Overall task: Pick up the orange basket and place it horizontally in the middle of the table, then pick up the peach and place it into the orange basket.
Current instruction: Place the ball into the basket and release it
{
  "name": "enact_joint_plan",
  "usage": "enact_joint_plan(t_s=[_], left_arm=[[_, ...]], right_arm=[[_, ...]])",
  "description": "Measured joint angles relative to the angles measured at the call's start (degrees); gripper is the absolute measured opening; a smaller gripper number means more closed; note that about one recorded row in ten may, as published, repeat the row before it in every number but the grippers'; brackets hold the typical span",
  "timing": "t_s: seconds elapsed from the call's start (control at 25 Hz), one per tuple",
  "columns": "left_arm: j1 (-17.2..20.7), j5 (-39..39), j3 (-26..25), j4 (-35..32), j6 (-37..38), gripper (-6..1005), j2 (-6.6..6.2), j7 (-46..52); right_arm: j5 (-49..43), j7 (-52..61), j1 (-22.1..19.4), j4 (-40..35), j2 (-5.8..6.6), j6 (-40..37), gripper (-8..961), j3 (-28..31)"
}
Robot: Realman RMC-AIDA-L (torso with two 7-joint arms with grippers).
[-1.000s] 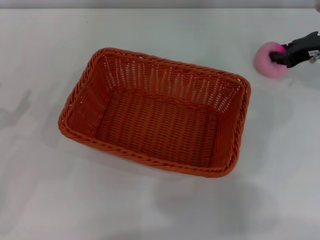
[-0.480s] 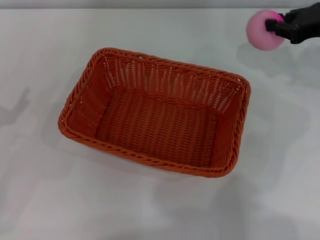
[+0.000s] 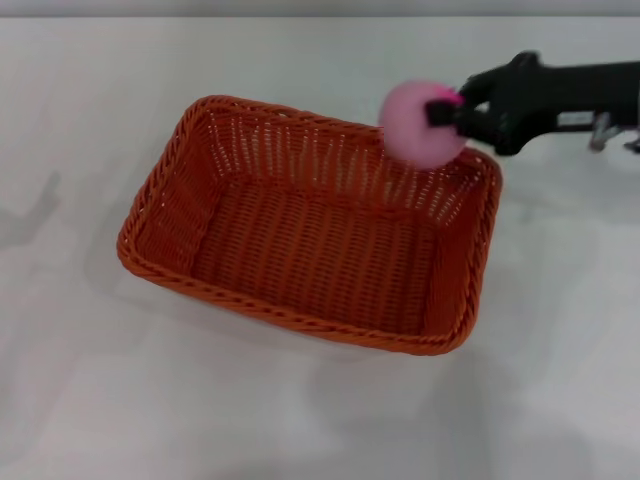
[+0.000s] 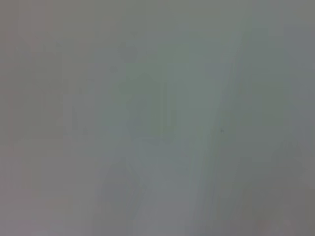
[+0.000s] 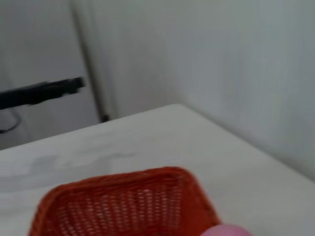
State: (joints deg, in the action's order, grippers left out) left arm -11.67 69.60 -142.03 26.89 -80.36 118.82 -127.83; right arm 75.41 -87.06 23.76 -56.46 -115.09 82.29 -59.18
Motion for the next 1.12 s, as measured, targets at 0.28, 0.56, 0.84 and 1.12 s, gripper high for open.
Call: enact_joint_plan(t_s=[0.28,0.56,0.84,1.12], left_arm=[[0.0,0.0,0.0,0.0,0.0,872,0.00,0.0],[-0.2,0.0,0.0,-0.2,0.0,872,0.00,0.0],[-0.3,0.1,0.1,-0.1,0.0,872,-0.08,0.0],[0.0,0.1,0.0,-0.2,-0.1,872,-0.04,0.0]], right_arm=[[6.6,-4.1,0.0,5.9,-0.03,-5.3,79,-8.2],[7.0,-5.4,0.0,6.9,-0.13,-10.2,50,-16.7],[8.5,-5.6,-0.3,8.0,-0.12,-12.2,115,-16.9],[9.3,-5.8,-0.5,8.3,-0.03,-12.8,423,-16.8]])
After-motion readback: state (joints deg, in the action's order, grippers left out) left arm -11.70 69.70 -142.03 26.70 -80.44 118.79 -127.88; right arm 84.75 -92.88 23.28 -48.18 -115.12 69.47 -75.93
